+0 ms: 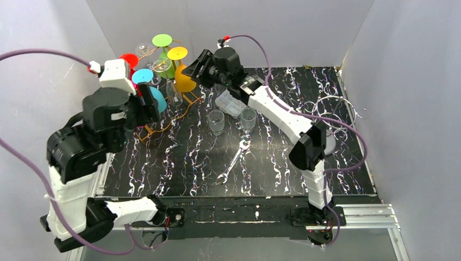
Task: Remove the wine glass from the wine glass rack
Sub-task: Pick up the wine glass from the wine rack.
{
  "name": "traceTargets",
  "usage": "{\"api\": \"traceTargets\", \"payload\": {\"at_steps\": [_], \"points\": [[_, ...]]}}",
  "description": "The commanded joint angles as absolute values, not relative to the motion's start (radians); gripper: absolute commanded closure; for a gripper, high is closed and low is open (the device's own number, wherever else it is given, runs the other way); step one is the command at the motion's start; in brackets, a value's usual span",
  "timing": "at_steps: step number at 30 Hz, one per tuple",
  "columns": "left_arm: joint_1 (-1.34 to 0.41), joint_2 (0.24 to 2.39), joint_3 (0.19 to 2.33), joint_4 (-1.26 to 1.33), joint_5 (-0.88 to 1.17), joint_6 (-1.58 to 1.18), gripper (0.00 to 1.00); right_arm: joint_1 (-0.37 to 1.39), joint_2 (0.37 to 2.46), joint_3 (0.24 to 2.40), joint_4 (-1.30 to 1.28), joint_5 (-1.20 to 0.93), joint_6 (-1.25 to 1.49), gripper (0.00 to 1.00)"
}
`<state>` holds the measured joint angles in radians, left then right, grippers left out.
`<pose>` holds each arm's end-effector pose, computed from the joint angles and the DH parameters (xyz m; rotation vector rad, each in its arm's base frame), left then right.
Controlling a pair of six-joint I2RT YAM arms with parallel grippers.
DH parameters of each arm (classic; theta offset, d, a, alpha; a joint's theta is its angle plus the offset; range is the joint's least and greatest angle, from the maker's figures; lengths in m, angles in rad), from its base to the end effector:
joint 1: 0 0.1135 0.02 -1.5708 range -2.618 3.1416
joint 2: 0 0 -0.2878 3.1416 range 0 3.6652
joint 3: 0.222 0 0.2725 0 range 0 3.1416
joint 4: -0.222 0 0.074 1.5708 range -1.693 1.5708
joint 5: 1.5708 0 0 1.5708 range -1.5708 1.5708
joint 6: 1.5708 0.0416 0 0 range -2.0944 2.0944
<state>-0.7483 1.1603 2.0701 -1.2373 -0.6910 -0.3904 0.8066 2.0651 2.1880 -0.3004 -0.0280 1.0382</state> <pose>0.1070 -0.0632 0.5899 -0.1337 1.8188 -0.1467 0.3637 0.3811 0.4386 0.2036 1.9489 1.3231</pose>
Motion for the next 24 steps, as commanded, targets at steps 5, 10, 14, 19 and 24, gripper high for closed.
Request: {"api": "traceTargets", "payload": {"at_steps": [5,10,14,19,24], "points": [[-0.75,1.071,2.025,-1.278,-0.739,-0.397,0.37,0.851,2.168,2.295,-0.049,0.155,1.205,0.43],[-0.75,1.048,2.011,-1.279,-0.738,-0.397,0.37,0.851,2.17,2.289,-0.01,0.222,1.221,0.43],[-0.75,1.042,1.994,-1.268,-0.726,-0.397,0.37,0.85,2.186,2.296,0.029,0.26,1.245,0.43],[-0.75,1.036,1.987,-1.263,-0.726,-0.395,0.36,0.85,2.235,2.345,0.022,0.29,1.277,0.45],[-0.749,1.028,1.984,-1.255,-0.743,-0.386,0.36,0.85,2.289,2.414,0.017,0.31,1.301,0.51]]}}
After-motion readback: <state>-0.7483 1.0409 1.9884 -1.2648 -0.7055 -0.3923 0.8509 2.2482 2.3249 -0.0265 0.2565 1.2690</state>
